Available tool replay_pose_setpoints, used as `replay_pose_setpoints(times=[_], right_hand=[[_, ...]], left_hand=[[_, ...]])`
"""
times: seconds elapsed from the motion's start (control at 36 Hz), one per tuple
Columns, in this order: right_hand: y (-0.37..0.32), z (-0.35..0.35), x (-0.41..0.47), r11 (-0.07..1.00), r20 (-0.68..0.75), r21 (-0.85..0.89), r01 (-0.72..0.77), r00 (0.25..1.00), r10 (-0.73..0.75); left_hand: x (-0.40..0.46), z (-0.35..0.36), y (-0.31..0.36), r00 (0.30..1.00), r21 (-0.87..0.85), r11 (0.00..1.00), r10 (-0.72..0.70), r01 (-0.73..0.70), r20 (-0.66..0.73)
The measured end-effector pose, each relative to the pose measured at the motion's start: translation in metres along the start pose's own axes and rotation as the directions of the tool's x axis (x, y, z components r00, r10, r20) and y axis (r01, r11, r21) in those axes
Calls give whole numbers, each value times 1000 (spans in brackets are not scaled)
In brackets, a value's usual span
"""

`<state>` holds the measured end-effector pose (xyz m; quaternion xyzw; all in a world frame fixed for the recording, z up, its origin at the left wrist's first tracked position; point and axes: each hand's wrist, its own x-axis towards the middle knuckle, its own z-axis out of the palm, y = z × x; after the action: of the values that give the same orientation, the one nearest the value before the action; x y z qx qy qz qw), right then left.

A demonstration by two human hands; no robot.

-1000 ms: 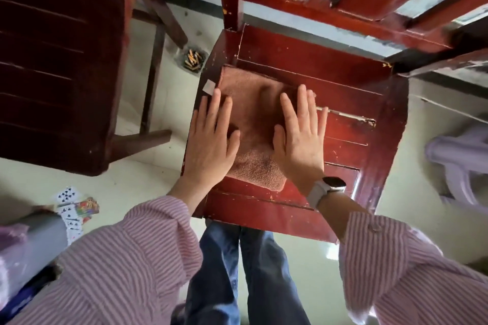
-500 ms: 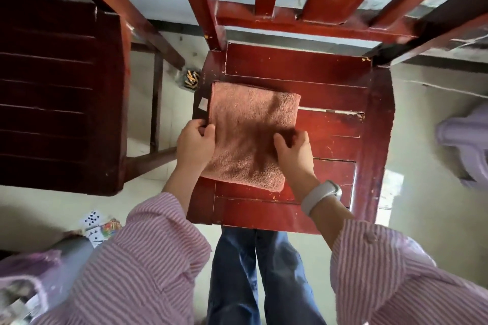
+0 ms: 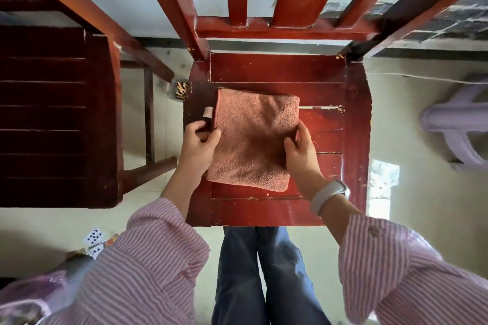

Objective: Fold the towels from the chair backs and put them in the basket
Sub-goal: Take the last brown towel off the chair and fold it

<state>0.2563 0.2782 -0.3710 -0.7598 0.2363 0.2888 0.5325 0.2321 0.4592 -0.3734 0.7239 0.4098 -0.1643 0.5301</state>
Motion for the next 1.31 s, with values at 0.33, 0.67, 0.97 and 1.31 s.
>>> replay_pose_setpoints(times=[0.33,0.67,0.97,1.31], right_hand=[[-31,-64,-99,979,-204,-85,187,958,-200],[-31,-209,-245,965,-553,76,251,816,-169],[71,-382,-358,939,-852,220,264,521,53],[194,-566,-455,927,-904,322,193,355,240]], left_hand=[[-107,11,55,919,193,899,391,-393,50],[-247,75,147,724,141,759,521,-635,452],[-423,256,184,437,48,582,550,-812,712],[-607,452,163,234,-24,492,456,-870,859]])
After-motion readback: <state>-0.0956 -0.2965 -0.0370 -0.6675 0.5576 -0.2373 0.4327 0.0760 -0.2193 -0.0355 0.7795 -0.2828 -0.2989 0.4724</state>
